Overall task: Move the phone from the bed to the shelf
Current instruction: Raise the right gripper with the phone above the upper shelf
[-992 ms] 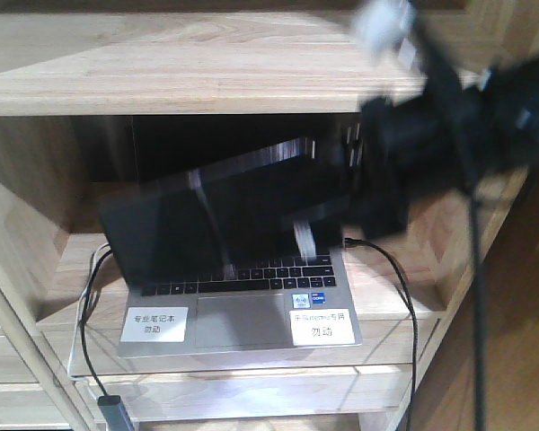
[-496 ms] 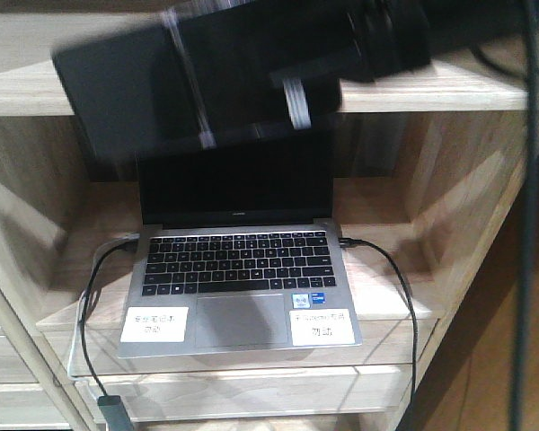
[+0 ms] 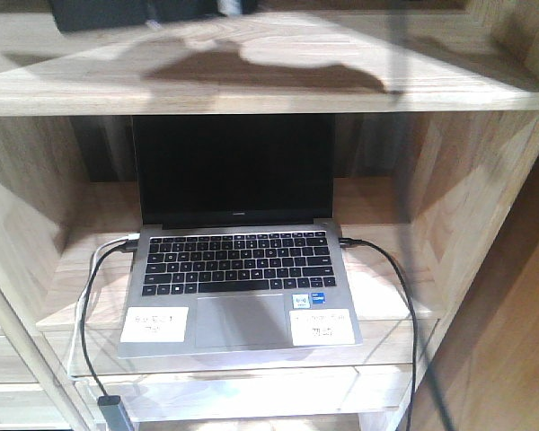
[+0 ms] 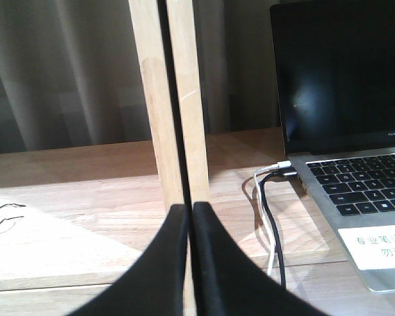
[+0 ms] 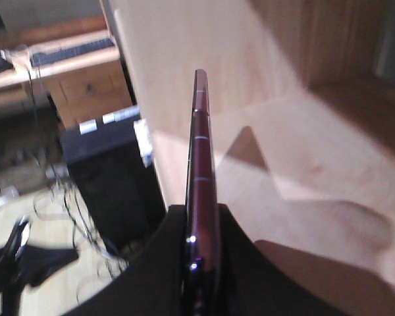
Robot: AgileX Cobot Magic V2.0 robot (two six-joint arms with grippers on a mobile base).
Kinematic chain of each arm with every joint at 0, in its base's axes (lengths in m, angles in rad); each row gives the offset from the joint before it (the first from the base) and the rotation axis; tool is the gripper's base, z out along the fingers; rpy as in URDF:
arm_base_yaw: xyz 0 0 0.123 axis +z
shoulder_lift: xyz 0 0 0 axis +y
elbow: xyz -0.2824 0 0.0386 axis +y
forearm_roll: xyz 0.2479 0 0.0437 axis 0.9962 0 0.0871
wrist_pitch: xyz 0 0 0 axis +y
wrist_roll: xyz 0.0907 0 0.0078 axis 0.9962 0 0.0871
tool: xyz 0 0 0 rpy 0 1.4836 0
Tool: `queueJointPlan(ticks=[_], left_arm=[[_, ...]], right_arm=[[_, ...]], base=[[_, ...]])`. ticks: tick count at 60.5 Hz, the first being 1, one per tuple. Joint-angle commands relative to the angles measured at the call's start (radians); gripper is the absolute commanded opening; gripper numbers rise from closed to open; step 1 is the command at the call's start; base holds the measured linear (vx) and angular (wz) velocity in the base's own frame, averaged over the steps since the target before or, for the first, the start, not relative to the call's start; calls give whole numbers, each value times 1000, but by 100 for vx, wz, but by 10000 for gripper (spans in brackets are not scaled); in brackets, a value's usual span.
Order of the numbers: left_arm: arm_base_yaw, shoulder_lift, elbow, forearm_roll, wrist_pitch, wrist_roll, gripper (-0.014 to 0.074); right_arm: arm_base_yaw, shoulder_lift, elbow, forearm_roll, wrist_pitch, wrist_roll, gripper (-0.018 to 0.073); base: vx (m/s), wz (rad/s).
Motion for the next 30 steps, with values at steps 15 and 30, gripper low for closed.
queueJointPlan(ticks=[15, 30], left_arm=[[0, -11, -26, -5, -71, -4, 1], [0, -11, -26, -5, -71, -4, 1]], right_arm=[[-3, 116, -120, 114, -123, -41, -1], [-3, 166, -120, 113, -172, -79, -1]], base=[[0, 0], [0, 0]])
